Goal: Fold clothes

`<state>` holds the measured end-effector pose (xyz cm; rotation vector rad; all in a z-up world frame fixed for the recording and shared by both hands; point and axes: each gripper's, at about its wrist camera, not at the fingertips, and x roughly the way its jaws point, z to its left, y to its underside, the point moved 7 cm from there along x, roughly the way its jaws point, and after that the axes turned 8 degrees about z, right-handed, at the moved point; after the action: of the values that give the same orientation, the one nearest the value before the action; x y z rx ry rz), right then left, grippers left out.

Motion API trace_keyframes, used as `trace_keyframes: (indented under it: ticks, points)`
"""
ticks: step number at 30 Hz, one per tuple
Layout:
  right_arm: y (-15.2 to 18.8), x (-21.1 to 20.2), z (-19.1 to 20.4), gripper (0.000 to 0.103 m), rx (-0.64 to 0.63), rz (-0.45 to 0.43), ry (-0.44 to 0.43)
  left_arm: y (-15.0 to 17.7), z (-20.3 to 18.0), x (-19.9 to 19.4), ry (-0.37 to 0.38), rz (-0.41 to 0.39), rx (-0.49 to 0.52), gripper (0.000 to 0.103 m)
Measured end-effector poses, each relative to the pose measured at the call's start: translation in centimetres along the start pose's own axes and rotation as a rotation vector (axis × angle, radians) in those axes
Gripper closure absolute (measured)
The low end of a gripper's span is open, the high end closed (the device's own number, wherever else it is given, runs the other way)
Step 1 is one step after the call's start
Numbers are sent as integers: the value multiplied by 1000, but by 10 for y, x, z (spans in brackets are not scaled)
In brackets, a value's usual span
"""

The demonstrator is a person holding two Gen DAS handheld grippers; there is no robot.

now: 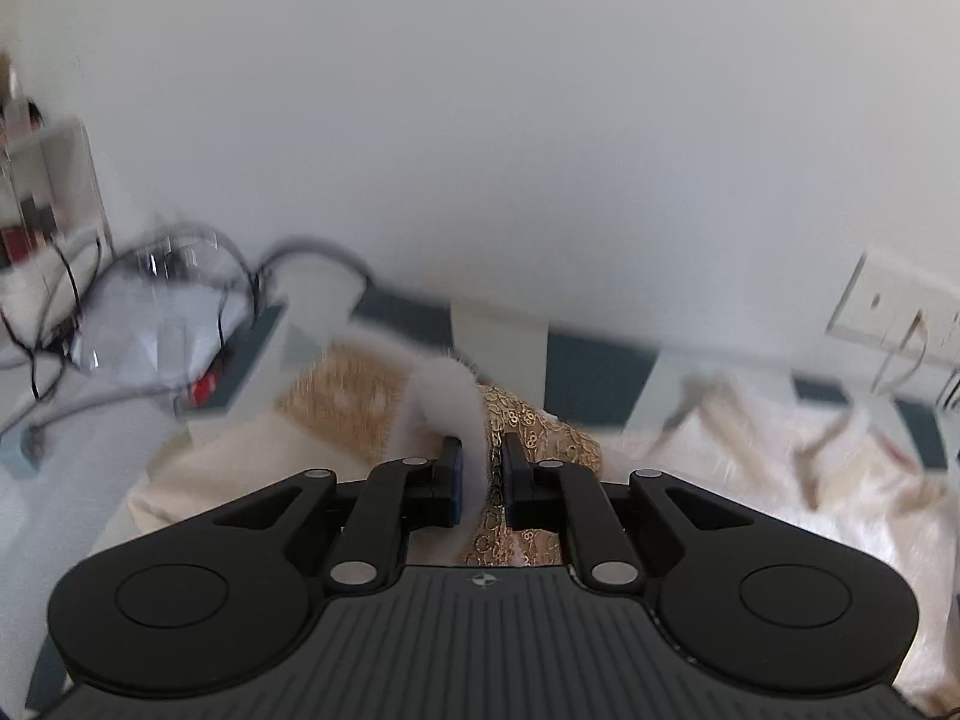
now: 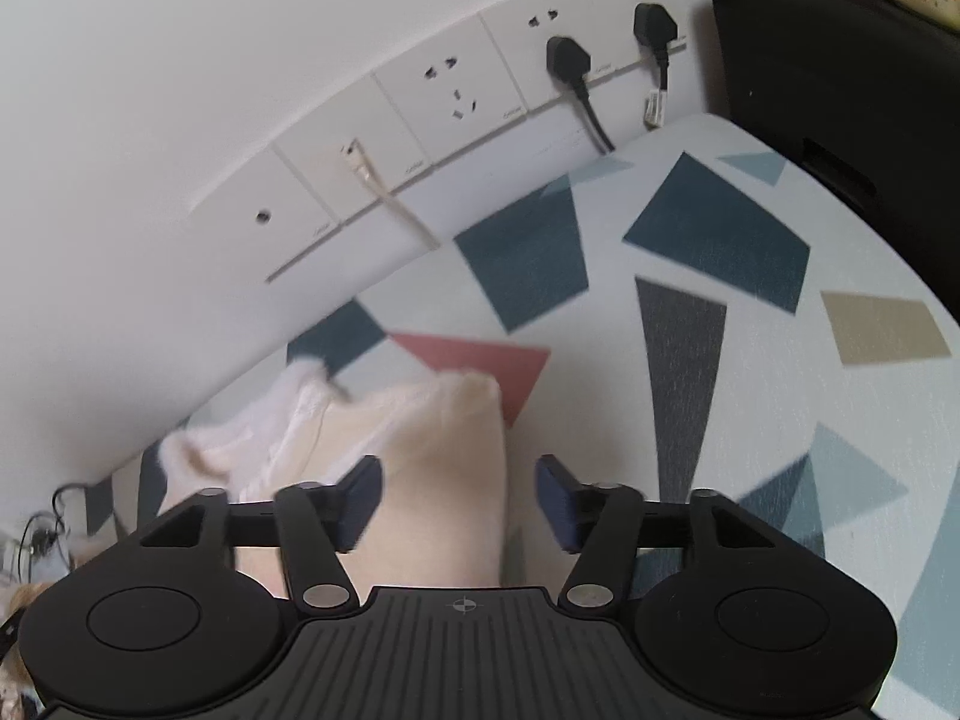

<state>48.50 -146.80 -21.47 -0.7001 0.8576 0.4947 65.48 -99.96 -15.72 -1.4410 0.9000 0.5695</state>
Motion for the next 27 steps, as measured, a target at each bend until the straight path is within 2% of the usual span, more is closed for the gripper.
trace_keyframes:
  ticks: [2, 4, 8, 11, 14, 17, 20, 23, 27]
  points:
    - [16, 4, 0, 46, -43, 29, 29, 14, -4, 17, 3, 62, 32, 90]
    - [30, 13, 0, 46, -78, 52, 53, 21, -9, 23, -43, 58, 84, 90]
    - [35, 31, 0, 47, -63, 39, 72, 20, -11, 24, -53, 58, 77, 90]
    - [37, 36, 17, 51, -124, 26, 72, 19, -9, 20, -68, 56, 78, 90]
    - [49, 28, 36, 44, -238, 20, 58, 19, -2, 21, -76, 62, 62, 90]
    - [74, 18, 41, 35, -366, 11, 116, 20, 2, 24, -77, 70, 49, 90]
    - [105, 19, 40, 33, -460, 54, 175, 24, -5, 21, -77, 58, 65, 90]
    - [114, 25, 34, 31, -391, 69, 164, 26, -18, 15, -80, 28, 105, 90]
    - [82, 29, 28, 32, -250, -39, 148, 26, -31, 10, -103, 0, 145, 90]
